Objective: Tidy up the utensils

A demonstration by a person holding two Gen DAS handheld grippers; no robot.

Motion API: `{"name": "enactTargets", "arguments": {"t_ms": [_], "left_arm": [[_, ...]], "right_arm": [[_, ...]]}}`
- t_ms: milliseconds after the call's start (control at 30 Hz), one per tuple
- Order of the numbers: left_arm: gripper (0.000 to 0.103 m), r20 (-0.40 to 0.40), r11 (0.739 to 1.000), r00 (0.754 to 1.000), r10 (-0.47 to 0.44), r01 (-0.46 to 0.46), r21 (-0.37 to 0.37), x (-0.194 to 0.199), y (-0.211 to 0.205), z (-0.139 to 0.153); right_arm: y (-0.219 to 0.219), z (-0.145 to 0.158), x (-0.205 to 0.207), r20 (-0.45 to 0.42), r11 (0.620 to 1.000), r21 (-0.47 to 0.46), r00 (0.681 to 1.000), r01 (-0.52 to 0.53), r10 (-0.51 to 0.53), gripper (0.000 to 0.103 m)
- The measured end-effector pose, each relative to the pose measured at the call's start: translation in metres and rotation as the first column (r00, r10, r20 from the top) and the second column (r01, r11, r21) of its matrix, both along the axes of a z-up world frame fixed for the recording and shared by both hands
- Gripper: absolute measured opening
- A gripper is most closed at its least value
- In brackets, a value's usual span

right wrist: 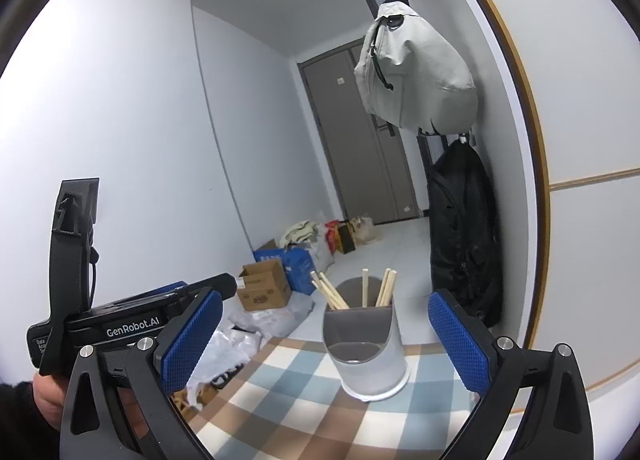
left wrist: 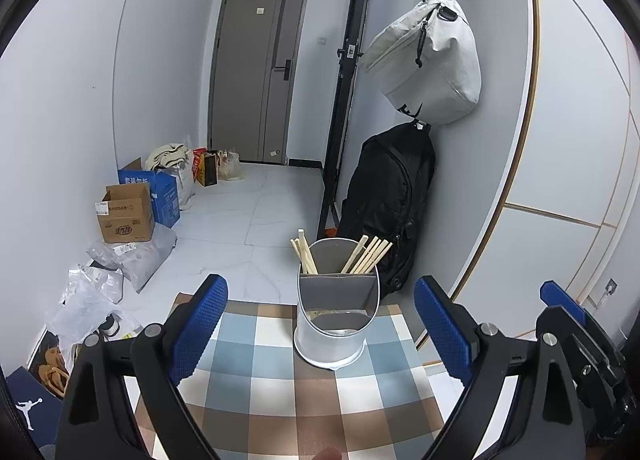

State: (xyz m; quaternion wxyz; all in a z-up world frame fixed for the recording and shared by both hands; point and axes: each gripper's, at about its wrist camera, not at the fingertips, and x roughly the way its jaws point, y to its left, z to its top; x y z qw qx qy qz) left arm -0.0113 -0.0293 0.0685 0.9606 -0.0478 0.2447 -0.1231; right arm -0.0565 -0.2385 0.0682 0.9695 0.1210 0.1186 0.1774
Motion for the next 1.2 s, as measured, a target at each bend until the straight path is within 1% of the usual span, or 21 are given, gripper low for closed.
{"name": "enactTargets", "arguments": {"t_ms": [300,567,833,1100,1200], "left_arm": [[0.092,0.015,1.000,0.999,0.031,-0.031,-0.001,-0.0035,0.0010,-0.0002],[0.092,-0.004,1.000,1.000,0.028,-0.028,-0.007,-0.0027,0.0016,-0.0027],[0.092,0.003,1.000,1.000,0.027,-0.027,0.003,-0.0054,-0.0003,-0.0031],[0.092,-0.001,0.998,0.998,0.057,-0.057,-0.002,-0.0035,0.0034,-0.0050],[0.092,-0.004,0.998,0.999,0.054,-0.054,-0.008,-0.0021,0.0045,-0.0069]], "right_arm": [[-0.0028,-0.0003,-0.0010,-0.003,1.000,0.003,1.000,0.006,-0.006,0.103],[-0.0031,-0.0004,-0.0011,-0.003,1.000,0.002,1.000,0.005,-0.005,0.103],[-0.0033,-0.0012,-0.0018,0.000,1.000,-0.006,1.000,0.007,-0.007,0.103],[-0.0048,-0.0031,-0.0021,-0.002,1.000,-0.008,1.000,0.009,-0.009,0.103],[-0.0045,-0.0031,-0.0024,-0.003,1.000,-0.008,1.000,0.009,-0.009,0.103]]}}
